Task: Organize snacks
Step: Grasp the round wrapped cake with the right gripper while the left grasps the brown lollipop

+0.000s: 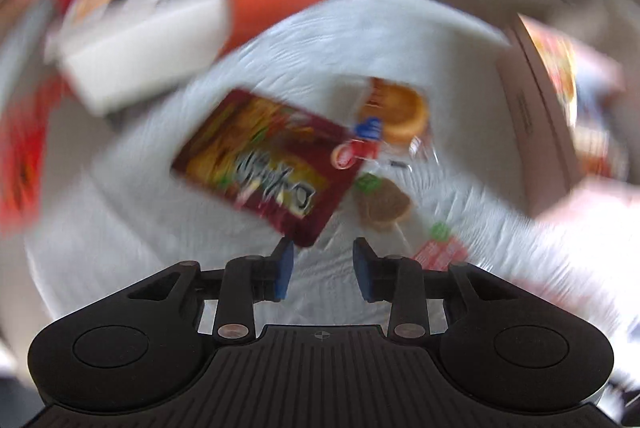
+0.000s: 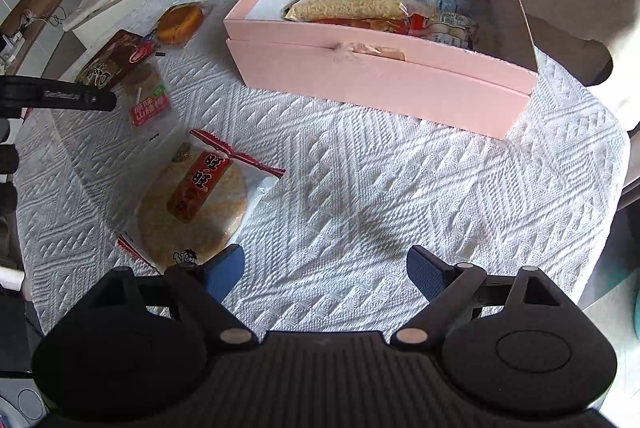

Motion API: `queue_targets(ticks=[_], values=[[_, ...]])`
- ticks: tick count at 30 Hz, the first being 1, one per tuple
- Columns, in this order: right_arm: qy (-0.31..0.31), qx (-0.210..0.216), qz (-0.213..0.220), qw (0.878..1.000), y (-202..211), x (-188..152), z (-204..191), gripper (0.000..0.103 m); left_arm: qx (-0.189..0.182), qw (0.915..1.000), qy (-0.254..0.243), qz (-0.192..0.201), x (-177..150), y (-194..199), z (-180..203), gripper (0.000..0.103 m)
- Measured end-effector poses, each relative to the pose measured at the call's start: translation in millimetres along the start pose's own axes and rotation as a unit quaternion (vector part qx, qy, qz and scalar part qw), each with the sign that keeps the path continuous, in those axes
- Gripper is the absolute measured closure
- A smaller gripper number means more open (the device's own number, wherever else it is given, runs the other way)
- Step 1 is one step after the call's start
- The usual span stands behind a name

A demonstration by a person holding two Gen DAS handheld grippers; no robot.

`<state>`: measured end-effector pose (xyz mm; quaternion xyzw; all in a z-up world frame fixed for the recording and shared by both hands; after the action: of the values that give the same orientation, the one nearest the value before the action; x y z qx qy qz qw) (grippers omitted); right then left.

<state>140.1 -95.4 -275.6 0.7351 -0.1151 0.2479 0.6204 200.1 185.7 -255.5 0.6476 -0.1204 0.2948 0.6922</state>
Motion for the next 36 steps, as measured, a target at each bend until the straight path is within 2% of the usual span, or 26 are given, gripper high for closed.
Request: queue_targets(ticks=[2,3,5,7,9,11,13,15,19,21,24,26,29,32,36], values=[[-0.005,0.0,-0.003,1.0,-2.1,-0.5,0.0,0.014,-0.031,0.9956,0.087,-0.018,3.7,-3.4,-0.8,0.066],[-0.008,0.0,-0.008,1.0,-3.9,-1.7,0.0,0.014,-0.037,0.9938,0.103,-0.021,6.7,-8.5,3.4,0.065],[-0.014,-0.001,-0.017,1.0,-7.5,-5.5,0.1,0.014,-0.024,0.9945,0.1,-0.018,14.9,-17.5,18.3,0.065],[-0.005,-0.007,-0.016,1.0,-8.2,-7.2,-2.0,0.014,-0.005,0.9976,0.067,-0.016,20.7,-29.0,37.1,0.064],[0.01,-0.013,-0.015,1.0,-9.0,-9.4,-5.4,0.013,0.013,0.9996,0.012,-0.021,20.0,-41.7,56.0,0.05],[0.03,-0.019,-0.012,0.999,-10.9,-12.5,-9.7,0.01,0.024,0.9987,-0.042,-0.017,17.6,-43.9,68.6,0.046],[0.05,-0.026,-0.009,0.998,-13.2,-15.9,-14.6,0.006,0.023,0.9971,-0.072,-0.011,12.4,-41.0,71.6,0.048],[0.05,-0.031,-0.002,0.998,-14.1,-18.6,-16.7,0.001,0.011,0.9964,-0.084,-0.007,5.3,-34.4,66.6,0.058],[0.036,-0.041,0.005,0.999,-16.2,-18.6,-16.8,0.0,-0.017,0.99,-0.14,-0.009,-17.7,-18.6,58.2,0.06],[0.03,-0.045,-0.001,0.999,-17.6,-16.8,-17.5,0.0,-0.028,0.9881,-0.151,-0.007,-31.0,-8.2,49.5,0.06],[0.033,-0.045,-0.03,0.998,-20.3,-12.5,-18.3,0.001,-0.029,0.9928,-0.115,-0.02,-44.7,6.9,27.9,0.061],[0.035,-0.038,-0.043,0.998,-15.9,-5.5,-21.6,0.011,-0.033,0.9967,-0.068,-0.032,-50.1,14.9,12.1,0.061],[0.07,-0.017,0.005,0.997,6.4,18.8,-43.4,0.011,-0.042,0.998,-0.023,-0.041,-58.6,24.4,-7.0,0.061],[0.111,0.014,0.046,0.993,24.1,53.7,-84.3,0.011,-0.056,0.9972,0.001,-0.049,-65.8,29.8,-19.1,0.061],[0.131,0.025,0.079,0.988,10.0,107.9,-139.3,0.01,-0.079,0.9955,0.004,-0.052,-69.0,32.0,-27.0,0.061]])
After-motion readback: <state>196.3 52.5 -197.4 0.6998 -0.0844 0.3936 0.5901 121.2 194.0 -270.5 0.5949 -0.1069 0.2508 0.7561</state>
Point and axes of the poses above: each gripper's, at about its wrist camera, not at the fingertips, and y roughly against the way its jaws point, z to its right, x to its top, the point moved 7 cm from there along -y, roughly the way its jaws point, and after that the axes turned 8 degrees about z, right-handed, at the moved point
